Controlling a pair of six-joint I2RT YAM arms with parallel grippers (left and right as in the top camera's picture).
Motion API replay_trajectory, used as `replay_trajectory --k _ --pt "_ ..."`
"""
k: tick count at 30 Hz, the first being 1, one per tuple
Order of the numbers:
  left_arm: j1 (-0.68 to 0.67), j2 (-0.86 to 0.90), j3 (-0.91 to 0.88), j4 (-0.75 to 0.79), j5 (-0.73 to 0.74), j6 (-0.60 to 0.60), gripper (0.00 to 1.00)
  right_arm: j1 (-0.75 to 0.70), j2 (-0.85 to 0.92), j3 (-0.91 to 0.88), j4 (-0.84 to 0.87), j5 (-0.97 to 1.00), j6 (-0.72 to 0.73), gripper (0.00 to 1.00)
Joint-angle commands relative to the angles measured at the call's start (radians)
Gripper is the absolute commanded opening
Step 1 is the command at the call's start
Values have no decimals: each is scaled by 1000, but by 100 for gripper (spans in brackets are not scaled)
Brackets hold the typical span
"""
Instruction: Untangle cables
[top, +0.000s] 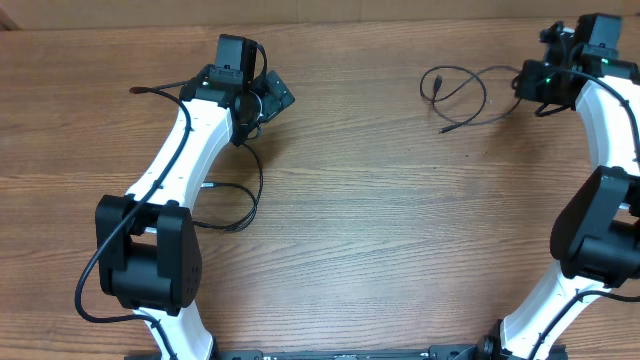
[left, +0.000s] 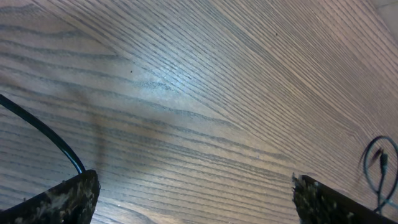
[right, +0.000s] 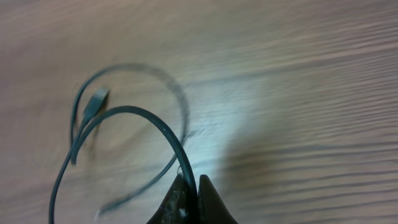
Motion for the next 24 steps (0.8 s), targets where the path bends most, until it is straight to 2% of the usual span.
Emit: replay_trajectory --k 1,5,14,18,24 --pt "2 -23 13 1 -13 19 100 -58 -32 18 63 169 83 4" --pt "2 -23 13 1 -13 19 100 -149 -32 19 182 278 82 4" --pt "2 -23 13 1 -13 19 99 -370 -32 19 417 266 80 4" --pt "2 -23 13 1 -13 19 99 -403 -24 19 446 132 35 4" --pt "2 -23 13 1 -13 19 100 -381 35 19 487 48 33 4"
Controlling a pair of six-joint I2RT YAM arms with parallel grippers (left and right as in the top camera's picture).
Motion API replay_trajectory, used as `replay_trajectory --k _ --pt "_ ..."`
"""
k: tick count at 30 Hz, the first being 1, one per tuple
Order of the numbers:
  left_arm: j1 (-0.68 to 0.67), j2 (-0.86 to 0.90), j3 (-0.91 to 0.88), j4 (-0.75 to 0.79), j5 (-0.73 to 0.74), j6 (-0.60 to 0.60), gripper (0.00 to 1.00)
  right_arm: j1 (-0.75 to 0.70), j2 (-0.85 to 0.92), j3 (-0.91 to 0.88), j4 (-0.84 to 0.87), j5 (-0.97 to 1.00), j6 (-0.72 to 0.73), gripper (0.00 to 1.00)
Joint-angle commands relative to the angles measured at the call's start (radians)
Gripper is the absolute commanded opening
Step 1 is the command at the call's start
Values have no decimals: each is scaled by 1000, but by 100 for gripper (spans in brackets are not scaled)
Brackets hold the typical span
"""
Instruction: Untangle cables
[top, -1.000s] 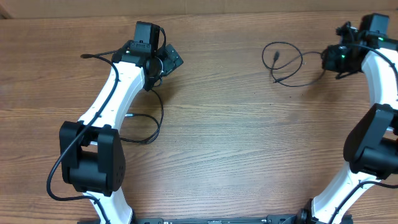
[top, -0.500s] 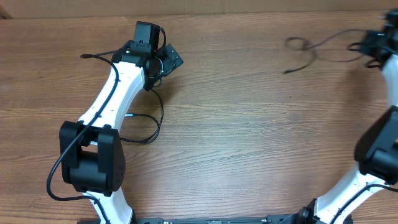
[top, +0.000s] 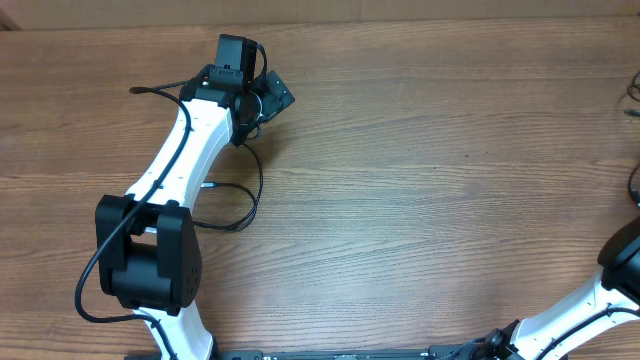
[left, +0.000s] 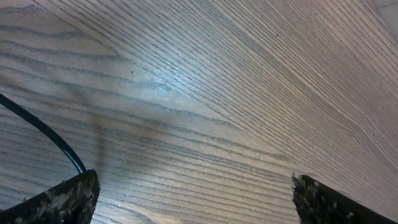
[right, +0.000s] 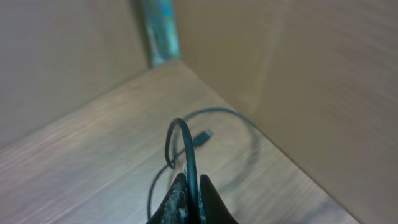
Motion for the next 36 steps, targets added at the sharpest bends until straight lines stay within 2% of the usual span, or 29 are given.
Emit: replay_trajectory --k 1,14,17,18,19,20,21,25,28,36 --pt "2 -23 13 1 -10 19 100 33 45 19 21 -110 -11 4" --pt "2 -23 13 1 -10 19 100 93 147 19 121 -126 5 4" --pt "2 -23 13 1 -10 19 99 84 188 19 114 -106 54 8" --pt "2 -23 13 1 -10 19 99 81 201 19 95 -106 55 18" --pt "2 -23 13 1 -10 19 99 81 209 19 83 -106 56 34" --pt "2 -23 13 1 -10 19 99 80 216 19 63 -105 56 57" --pt "2 -23 13 1 -10 19 99 80 220 19 49 -95 56 69" --pt "2 -23 13 1 -10 19 99 80 214 21 11 -79 56 83" --pt "2 -23 13 1 -10 19 99 80 213 21 -37 -80 56 100" --pt "2 -23 13 1 -10 19 99 83 213 19 -203 -84 57 100"
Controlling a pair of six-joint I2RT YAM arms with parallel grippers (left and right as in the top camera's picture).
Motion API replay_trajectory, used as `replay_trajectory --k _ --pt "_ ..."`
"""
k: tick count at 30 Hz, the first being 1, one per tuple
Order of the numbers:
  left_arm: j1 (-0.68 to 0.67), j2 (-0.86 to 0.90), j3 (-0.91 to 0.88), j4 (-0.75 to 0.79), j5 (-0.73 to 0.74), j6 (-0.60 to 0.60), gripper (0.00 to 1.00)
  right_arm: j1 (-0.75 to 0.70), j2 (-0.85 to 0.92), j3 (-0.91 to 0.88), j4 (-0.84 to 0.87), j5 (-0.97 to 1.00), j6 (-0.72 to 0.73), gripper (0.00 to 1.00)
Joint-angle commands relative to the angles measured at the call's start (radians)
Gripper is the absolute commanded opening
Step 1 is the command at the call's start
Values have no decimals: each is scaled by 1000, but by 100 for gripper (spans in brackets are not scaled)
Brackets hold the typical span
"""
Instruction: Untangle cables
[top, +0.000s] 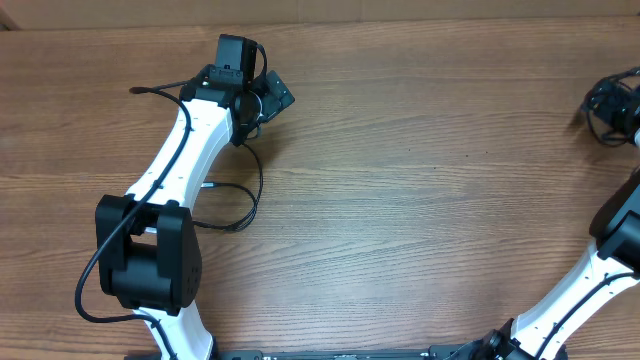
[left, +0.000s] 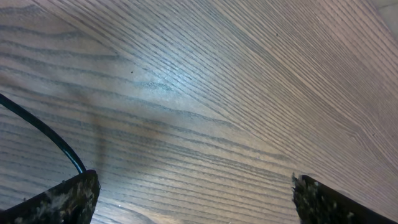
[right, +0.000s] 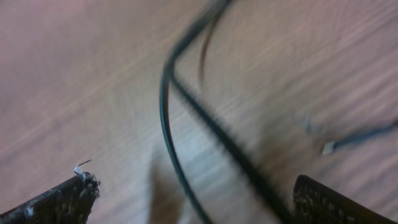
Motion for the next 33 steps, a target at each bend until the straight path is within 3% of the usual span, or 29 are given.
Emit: replay_trajectory --k 1,5,8,10,18,21,26,33 --pt "2 -23 13 1 -10 19 100 1 -13 15 -77 1 13 100" --pt "2 -23 13 1 -10 19 100 3 -8 15 -140 -21 170 100" --pt "2 -23 13 1 -10 19 99 16 -3 15 -121 -205 190 100" --pt "2 -23 13 1 -10 19 99 32 -3 15 -66 -314 196 100" --pt "2 -23 13 1 -10 19 100 48 -5 66 203 -527 481 100" --pt "2 -23 13 1 -10 19 100 33 -5 77 150 -485 488 100" --pt "2 -23 13 1 -10 19 99 0 -5 77 -100 -178 484 100" --pt "2 -23 13 1 -10 19 100 -35 -43 82 -295 -63 365 100"
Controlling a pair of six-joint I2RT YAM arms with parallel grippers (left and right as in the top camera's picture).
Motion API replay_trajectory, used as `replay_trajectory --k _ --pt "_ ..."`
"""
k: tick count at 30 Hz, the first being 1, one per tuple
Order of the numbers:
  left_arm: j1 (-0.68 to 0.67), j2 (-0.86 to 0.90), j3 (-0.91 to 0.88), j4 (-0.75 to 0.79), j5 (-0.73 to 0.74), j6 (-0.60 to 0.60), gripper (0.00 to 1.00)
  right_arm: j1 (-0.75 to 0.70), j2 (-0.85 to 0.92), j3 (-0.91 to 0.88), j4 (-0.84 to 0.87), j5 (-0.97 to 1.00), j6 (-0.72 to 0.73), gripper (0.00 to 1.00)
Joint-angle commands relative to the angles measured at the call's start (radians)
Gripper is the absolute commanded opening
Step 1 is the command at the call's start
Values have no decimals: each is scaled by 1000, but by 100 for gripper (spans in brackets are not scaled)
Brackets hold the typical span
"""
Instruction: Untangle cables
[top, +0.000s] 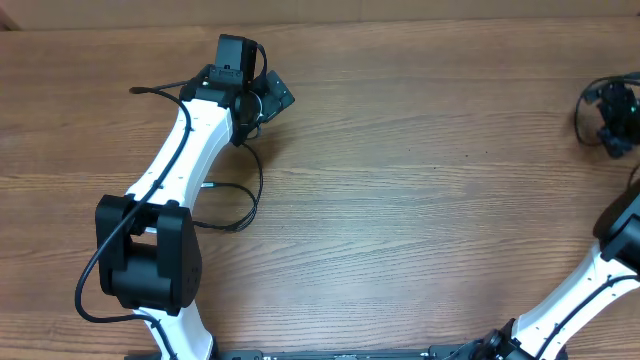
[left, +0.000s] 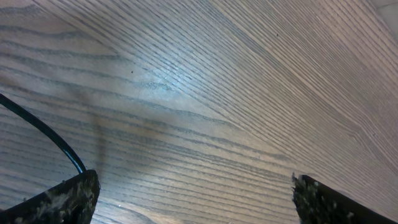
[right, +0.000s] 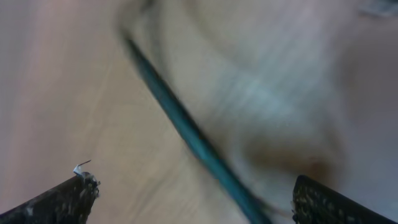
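One black cable (top: 257, 186) lies in a loop beside my left arm, and a stretch of this cable (left: 43, 132) runs past the left finger in the left wrist view. My left gripper (top: 264, 100) (left: 194, 190) is open over bare wood, nothing between its fingers. A second dark cable (top: 587, 101) sits bunched at the table's far right edge. My right gripper (top: 617, 118) (right: 194, 190) is open low over it, and the blurred cable (right: 180, 121) crosses between the spread fingers without being gripped.
The wooden table (top: 400, 200) stretches between the two arms. A cardboard wall (top: 400, 8) runs along the far edge. My left arm (top: 180, 160) lies across the table's left part.
My right gripper, open at both moments, has shifted slightly toward the near side at the right edge and sits closer over the cable. The left arm and its cable have not moved.
First my right gripper was shut on the second cable at the back right, its loops spread toward the middle. Then it held the cable beyond the right edge of the overhead view. Then it stood open, the cable let go at the far right, where it remains.
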Motion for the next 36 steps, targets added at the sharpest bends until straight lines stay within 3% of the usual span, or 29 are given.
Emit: replay_trajectory --k 1,9,15,19,25,36 --pt "2 -23 13 1 -10 19 99 -10 -51 13 -68 162 -45 100" --pt "2 -23 13 1 -10 19 100 -7 -107 13 -213 369 -188 100" --pt "2 -23 13 1 -10 19 100 -6 -116 13 -306 581 -190 100" --pt "2 -23 13 1 -10 19 99 -6 -116 13 -285 464 -182 100" --pt "2 -23 13 1 -10 19 100 30 -124 13 -268 49 -227 100" --pt "2 -23 13 1 -10 19 100 253 -210 13 -343 19 -235 100"
